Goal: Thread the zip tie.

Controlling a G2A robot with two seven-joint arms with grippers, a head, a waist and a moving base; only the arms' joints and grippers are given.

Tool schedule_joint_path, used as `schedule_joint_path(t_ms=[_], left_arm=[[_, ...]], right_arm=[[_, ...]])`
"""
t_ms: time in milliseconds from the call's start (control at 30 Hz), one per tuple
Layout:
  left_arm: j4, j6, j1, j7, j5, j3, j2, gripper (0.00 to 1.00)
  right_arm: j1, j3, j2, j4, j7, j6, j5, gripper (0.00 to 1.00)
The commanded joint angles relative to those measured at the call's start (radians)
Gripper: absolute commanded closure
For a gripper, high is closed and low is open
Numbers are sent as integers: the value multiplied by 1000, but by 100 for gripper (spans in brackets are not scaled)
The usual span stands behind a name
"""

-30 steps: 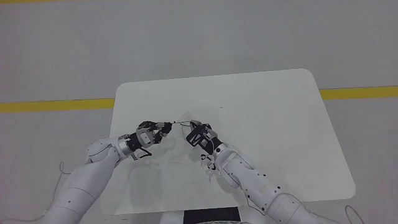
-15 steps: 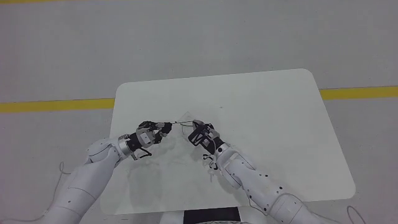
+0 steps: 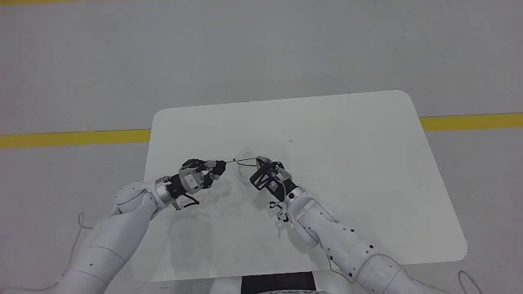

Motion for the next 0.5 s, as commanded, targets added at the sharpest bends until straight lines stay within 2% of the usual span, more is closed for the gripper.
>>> schedule_joint_path(t_ms=[0,133,167,200,267,300,467], left_arm=[[0,0,0,0,0,0,0,100],[0,0,0,0,0,0,0,100],[0,0,0,0,0,0,0,100],[0,0,0,0,0,0,0,100],[0,0,0,0,0,0,0,100],[0,0,0,0,0,0,0,100],[0,0,0,0,0,0,0,100]], right_arm=[[1,0,3,-1,5,4,0,100],[-2,4,11,-5,10,12,0,100],[-2,5,13,-7,10,12,0,98],[-4,7,14,-9,11,13,0,89],[-6,8,19,-14,12,14,0,51],[-7,9,20,-16,13,15,0,0],[-13,18,33,-19,27,27,0,0]])
